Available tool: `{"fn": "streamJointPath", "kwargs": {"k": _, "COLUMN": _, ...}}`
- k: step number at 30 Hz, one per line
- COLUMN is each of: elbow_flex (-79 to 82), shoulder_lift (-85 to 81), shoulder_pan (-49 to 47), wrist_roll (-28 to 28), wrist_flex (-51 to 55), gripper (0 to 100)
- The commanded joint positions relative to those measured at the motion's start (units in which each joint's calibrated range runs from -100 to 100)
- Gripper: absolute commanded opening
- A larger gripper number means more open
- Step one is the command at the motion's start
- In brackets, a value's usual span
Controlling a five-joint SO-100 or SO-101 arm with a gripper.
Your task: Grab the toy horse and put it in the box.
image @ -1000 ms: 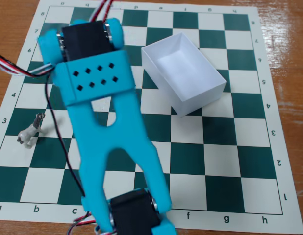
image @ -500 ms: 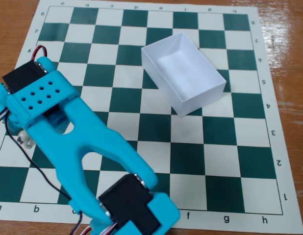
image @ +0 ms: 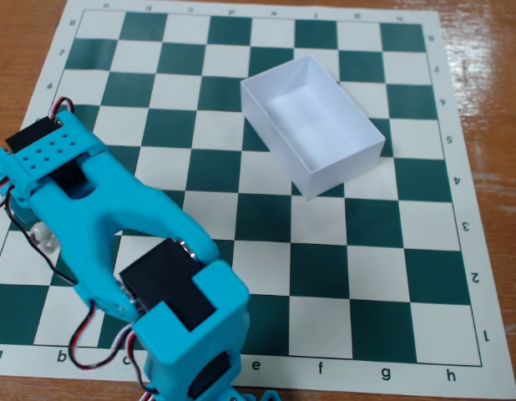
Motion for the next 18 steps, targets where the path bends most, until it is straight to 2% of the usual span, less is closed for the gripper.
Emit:
{"fn": "streamJointPath", "kwargs": {"k": 1, "elbow_flex": -3.8, "shoulder_lift": 2.8, "shoulder_pan": 1.1, "wrist_roll": 0.2, "wrist_flex": -2.0, "gripper": 36}}
{"fn": "streamJointPath", "kwargs": {"k": 18, "elbow_flex": -15.7, "shoulder_lift": 17.8, "shoulder_pan": -2.0, "wrist_roll": -1.6, "wrist_flex": -3.8, "gripper": 35}}
